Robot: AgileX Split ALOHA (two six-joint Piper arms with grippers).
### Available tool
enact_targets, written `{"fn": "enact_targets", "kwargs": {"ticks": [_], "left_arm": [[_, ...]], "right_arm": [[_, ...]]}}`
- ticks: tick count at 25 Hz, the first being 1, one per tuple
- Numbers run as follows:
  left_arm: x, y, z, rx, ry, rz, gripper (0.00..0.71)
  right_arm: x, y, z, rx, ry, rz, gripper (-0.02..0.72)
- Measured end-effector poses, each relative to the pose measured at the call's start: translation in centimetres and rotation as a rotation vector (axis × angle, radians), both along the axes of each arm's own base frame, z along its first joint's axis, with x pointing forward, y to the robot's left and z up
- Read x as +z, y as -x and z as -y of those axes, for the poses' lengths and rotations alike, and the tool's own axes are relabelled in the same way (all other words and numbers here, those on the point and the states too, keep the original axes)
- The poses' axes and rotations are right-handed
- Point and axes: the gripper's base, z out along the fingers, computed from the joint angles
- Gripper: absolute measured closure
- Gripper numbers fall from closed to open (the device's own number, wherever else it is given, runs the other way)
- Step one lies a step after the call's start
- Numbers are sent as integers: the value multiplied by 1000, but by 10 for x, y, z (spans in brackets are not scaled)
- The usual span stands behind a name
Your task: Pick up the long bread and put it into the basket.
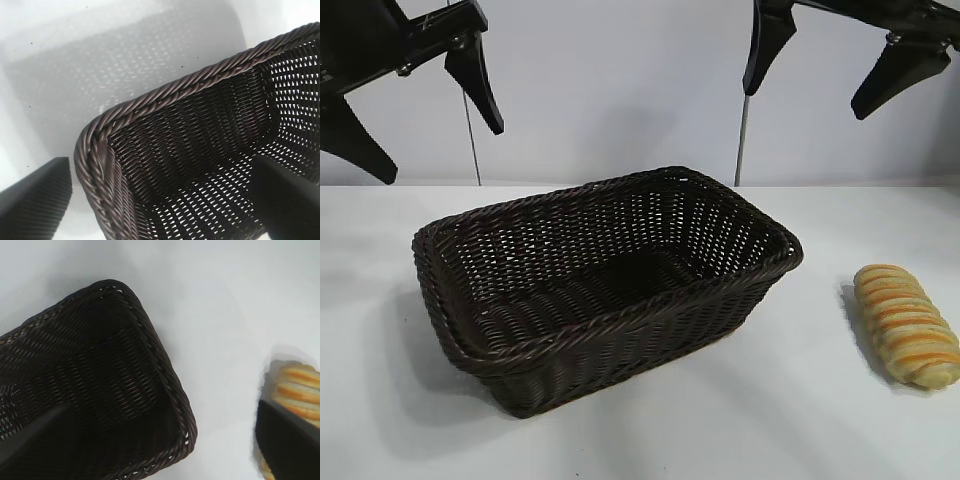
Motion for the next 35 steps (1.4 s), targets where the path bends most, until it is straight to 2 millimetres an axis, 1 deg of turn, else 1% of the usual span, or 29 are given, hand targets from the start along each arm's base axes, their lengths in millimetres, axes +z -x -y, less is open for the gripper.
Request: {"fn": "enact_targets", "kwargs": {"ticks": [7, 16, 19, 25, 28, 31, 35], "left_arm": [[-1, 3, 0, -9, -4, -28, 16], [-9, 17, -5, -65, -79, -174, 16], [-21, 23, -5, -59, -85, -216, 16], [-65, 46, 11, -18, -79, -252, 16], [-76, 48, 11, 35, -48, -221, 16], [-82, 47, 11, 65, -32, -193, 16], [-99, 42, 12, 76, -43, -220, 16]], "right_arm": [[0, 0, 0, 0, 0, 0, 8], [0, 0, 0, 0, 0, 0, 8], [0, 0, 0, 0, 0, 0, 8], [0, 0, 0, 0, 0, 0, 8], [0, 0, 0, 0, 0, -1, 8], [0, 0, 0, 0, 1, -2, 8], [0, 0, 0, 0, 1, -4, 8]]}}
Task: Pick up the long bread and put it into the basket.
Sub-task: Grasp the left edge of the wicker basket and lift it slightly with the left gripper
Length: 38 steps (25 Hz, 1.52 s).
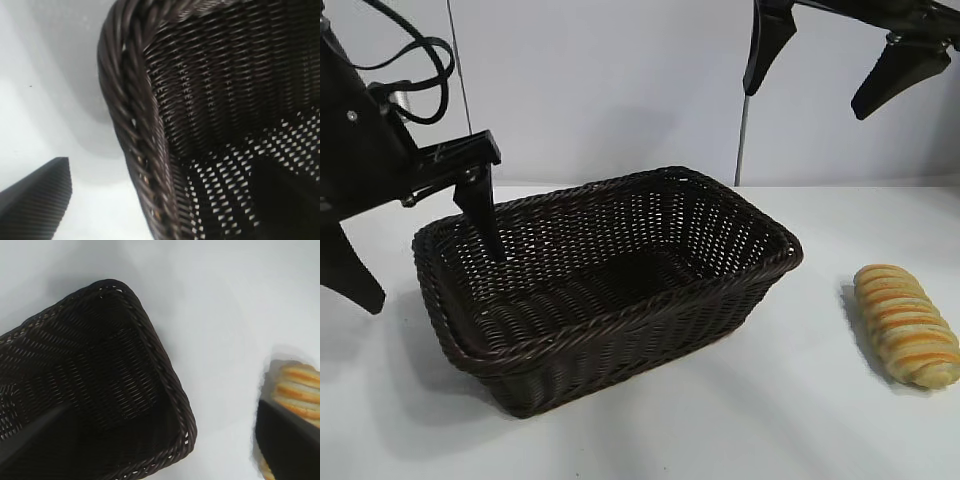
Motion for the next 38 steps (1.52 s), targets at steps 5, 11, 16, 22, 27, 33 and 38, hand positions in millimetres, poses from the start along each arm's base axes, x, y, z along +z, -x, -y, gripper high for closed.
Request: {"fn": "enact_targets", "kwargs": {"ticks": [5, 11, 16, 22, 27, 33, 38], "left_arm": [[-16, -4, 1, 10, -12, -17, 16], [-27, -7, 1, 19, -20, -24, 16], [-32, -9, 1, 26, -21, -25, 16], [-32, -9, 2, 34, -17, -24, 205], [-32, -9, 2, 35, -17, -25, 396], [-31, -9, 2, 55, -6, -28, 608], [-31, -9, 3, 55, -3, -34, 607]], "right_arm": [[-1, 2, 0, 2, 5, -19, 8], [-1, 2, 0, 2, 5, -19, 8], [-1, 2, 0, 2, 5, -19, 8], [-1, 2, 0, 2, 5, -19, 8], [-1, 2, 0, 2, 5, -19, 8], [-1, 2, 0, 2, 5, -19, 8], [-1, 2, 0, 2, 5, -19, 8]]}}
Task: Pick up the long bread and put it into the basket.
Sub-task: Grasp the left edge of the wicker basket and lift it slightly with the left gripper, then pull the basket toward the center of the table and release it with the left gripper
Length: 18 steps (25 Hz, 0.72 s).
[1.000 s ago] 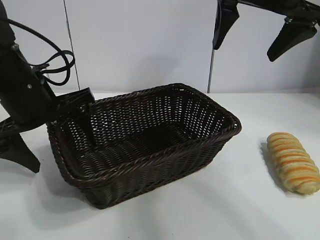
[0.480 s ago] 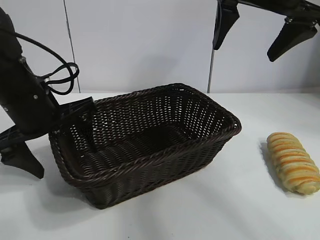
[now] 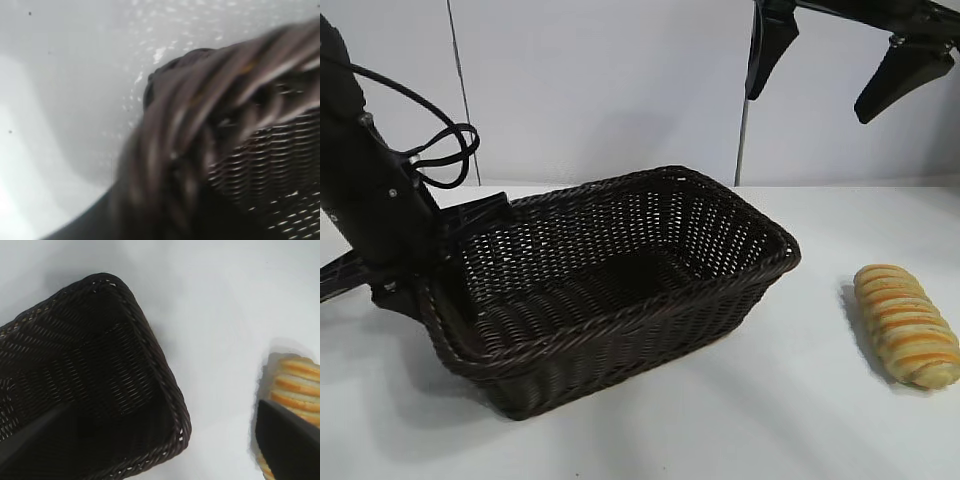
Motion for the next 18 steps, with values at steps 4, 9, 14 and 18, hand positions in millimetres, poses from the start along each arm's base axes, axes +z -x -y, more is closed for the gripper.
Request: {"fn": "enact_targets", "kwargs": {"ticks": [4, 9, 14, 18], "left_arm": [[0, 1, 0, -14, 4, -5, 607], [9, -2, 1, -89, 27, -23, 607], [32, -14, 7, -183, 48, 10, 607], [55, -26, 12, -225, 60, 50, 607]], "right_arm": [[0, 0, 0, 0, 0, 1, 8], [0, 0, 0, 0, 0, 1, 8], [0, 0, 0, 0, 0, 1, 8], [0, 0, 0, 0, 0, 1, 8]]}}
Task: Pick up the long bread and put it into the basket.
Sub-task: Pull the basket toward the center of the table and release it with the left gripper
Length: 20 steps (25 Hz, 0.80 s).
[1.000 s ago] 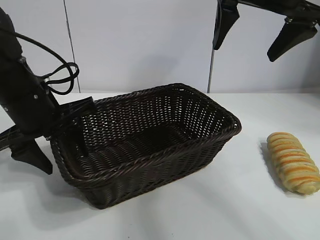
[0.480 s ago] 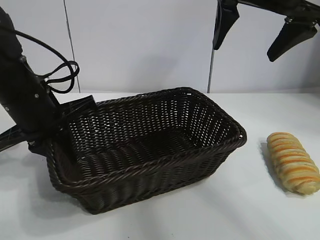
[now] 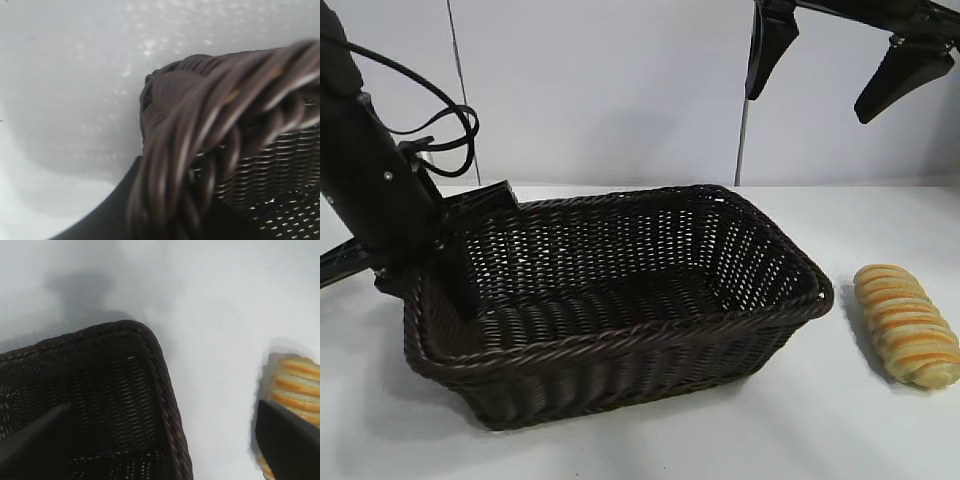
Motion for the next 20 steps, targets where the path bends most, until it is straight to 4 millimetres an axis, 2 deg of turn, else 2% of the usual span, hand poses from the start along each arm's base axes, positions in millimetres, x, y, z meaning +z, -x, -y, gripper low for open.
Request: {"fn": "enact_targets", "kwargs": {"ticks": [5, 8, 13, 20], "left_arm": [[24, -14, 3, -72, -21, 59, 607], [24, -25, 7, -113, -30, 57, 607], [5, -42, 13, -162, -44, 21, 607], [-27, -50, 15, -180, -63, -34, 607]], "right_arm": [[0, 0, 0, 0, 0, 0, 8], [0, 0, 0, 0, 0, 0, 8], [0, 0, 0, 0, 0, 0, 8], [0, 0, 0, 0, 0, 0, 8]]}}
